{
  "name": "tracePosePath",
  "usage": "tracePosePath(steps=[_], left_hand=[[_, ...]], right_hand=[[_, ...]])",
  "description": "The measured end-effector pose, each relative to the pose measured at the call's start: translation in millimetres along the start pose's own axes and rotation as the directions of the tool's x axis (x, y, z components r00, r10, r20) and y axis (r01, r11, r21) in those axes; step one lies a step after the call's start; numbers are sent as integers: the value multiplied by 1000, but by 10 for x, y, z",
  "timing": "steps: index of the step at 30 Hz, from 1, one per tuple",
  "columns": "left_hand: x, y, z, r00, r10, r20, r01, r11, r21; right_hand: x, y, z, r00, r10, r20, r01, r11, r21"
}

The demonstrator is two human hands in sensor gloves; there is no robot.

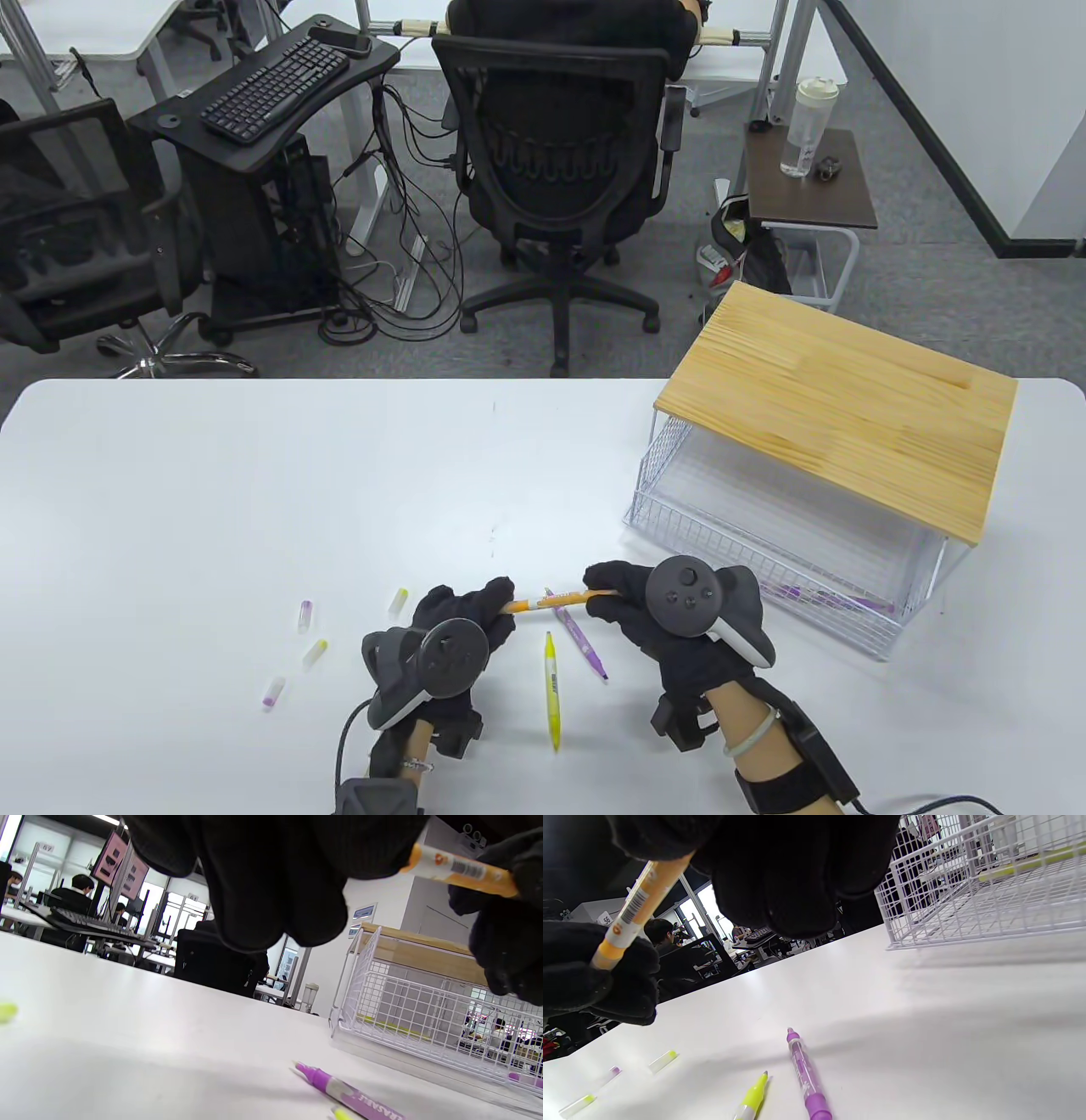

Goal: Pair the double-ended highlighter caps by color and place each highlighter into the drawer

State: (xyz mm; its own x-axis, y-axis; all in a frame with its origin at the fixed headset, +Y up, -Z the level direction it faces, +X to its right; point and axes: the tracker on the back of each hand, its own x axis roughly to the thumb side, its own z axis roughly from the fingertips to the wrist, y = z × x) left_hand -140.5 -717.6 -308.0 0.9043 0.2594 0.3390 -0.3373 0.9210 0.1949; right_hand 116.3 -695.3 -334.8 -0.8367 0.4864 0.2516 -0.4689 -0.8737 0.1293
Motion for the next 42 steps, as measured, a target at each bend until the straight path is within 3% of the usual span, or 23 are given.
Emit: tracePosePath(steps=[11, 14, 24, 27, 30, 34, 38, 42], left_hand=[[217, 142, 70, 978, -205, 46, 194, 967, 168], [278, 131, 82, 957, -284, 57, 270, 946, 180], [331, 172, 108, 946, -316, 74, 293, 930, 223], [314, 182, 106, 942, -330, 58, 315, 931, 182], [258, 130, 97, 948, -315, 51, 305, 941, 147], [192, 57, 69, 915, -404, 12, 404, 915, 23], [106, -17, 48, 870, -493, 4, 492, 869, -55], [61, -67, 34, 873, -487, 6, 483, 864, -139]], right_hand=[[-98, 46, -71, 988, -155, 13, 151, 977, 149], [-121, 48, -81, 986, -168, 11, 164, 973, 162], [-154, 1, -79, 967, -253, 10, 248, 954, 165], [-139, -8, -71, 972, -234, 20, 229, 962, 148], [-118, -101, -19, 981, -194, 22, 192, 979, 62], [-199, -377, 129, 996, -84, -40, 76, 980, -184], [-453, -690, 278, 980, -81, -180, -1, 909, -417], [-718, -822, 330, 947, -117, -300, -58, 854, -517]])
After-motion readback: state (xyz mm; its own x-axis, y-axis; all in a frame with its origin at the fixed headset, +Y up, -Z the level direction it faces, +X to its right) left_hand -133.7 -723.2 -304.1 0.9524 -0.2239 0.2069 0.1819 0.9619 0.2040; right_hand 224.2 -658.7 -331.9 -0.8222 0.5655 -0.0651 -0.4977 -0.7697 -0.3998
